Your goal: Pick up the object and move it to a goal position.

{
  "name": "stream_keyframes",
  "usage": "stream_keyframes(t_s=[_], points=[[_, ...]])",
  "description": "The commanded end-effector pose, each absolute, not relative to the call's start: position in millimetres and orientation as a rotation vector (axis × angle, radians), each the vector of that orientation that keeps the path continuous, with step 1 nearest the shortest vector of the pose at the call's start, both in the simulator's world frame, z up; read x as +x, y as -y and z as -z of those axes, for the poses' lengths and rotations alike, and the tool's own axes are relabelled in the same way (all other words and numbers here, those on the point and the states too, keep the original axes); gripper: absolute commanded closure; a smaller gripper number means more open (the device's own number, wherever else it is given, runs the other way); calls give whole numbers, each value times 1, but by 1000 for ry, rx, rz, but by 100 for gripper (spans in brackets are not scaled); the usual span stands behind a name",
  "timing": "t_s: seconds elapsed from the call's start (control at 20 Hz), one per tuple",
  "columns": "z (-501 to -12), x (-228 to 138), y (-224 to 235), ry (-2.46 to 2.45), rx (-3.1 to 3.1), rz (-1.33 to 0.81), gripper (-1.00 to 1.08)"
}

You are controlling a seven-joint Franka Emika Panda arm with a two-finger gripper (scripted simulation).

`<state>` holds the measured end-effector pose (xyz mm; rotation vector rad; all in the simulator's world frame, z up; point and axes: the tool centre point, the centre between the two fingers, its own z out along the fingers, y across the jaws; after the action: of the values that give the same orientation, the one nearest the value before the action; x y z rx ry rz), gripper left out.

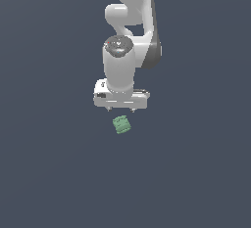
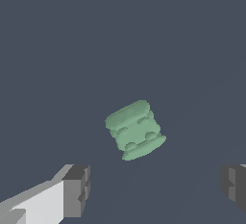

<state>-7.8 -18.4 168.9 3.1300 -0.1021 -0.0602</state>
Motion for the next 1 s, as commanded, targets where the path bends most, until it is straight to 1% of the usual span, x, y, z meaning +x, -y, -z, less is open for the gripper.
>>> stream_keyframes(t_s=[0.0, 0.45, 0.95], points=[[-169, -10, 23, 113, 3125, 69, -92], [-161, -9, 22, 33, 3129, 60, -92], [-128, -9, 21, -264, 3122, 35, -92]])
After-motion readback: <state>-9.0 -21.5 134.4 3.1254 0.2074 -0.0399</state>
